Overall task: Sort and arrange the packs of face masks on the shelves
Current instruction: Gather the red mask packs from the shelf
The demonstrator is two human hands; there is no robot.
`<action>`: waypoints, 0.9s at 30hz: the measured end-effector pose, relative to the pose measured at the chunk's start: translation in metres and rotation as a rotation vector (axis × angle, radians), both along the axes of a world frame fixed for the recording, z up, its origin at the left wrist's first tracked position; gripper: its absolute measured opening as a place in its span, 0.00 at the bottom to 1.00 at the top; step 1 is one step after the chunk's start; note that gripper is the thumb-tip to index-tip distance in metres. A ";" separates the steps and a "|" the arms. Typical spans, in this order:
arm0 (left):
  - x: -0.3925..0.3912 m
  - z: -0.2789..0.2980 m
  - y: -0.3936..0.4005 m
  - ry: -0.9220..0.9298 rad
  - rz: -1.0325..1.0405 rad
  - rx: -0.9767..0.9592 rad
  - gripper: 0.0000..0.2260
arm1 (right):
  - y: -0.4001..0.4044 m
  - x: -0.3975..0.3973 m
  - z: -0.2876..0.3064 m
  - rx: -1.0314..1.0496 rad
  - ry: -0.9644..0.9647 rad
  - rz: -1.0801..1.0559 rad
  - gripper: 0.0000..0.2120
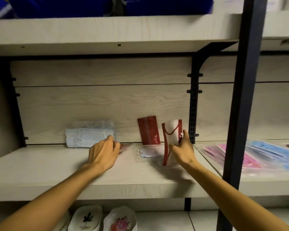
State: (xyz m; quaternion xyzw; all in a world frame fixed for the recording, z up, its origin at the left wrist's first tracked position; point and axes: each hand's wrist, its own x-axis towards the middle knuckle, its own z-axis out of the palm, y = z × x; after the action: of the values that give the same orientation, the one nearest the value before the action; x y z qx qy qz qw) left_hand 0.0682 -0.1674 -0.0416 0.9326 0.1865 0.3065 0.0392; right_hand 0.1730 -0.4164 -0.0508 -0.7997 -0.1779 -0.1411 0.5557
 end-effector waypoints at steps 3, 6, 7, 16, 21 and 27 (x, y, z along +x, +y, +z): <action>-0.020 0.011 0.000 0.001 0.014 -0.199 0.22 | -0.012 -0.019 0.006 0.005 -0.027 -0.014 0.19; -0.038 0.012 0.002 -0.057 -0.113 -0.476 0.17 | -0.023 -0.044 0.010 -0.040 -0.077 -0.035 0.13; -0.045 0.012 0.001 -0.107 -0.160 -0.573 0.14 | -0.028 -0.054 0.010 -0.062 -0.099 -0.041 0.12; -0.121 0.001 -0.050 -0.263 -0.375 -1.046 0.10 | -0.091 -0.161 -0.011 -0.241 -0.248 -0.108 0.12; -0.151 -0.019 -0.106 -0.031 -0.519 -1.148 0.11 | -0.152 -0.217 -0.030 -0.385 -0.255 -0.177 0.12; -0.152 -0.027 -0.196 0.244 -0.689 -1.170 0.10 | -0.238 -0.242 -0.040 -0.643 -0.287 -0.394 0.14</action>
State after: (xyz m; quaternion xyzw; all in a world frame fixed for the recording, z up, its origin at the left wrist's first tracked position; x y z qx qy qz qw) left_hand -0.0834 -0.3632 -0.0686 0.7920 0.0170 0.0185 0.6100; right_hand -0.0695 -0.6548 -0.0905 -0.9238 -0.1322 -0.2923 0.2091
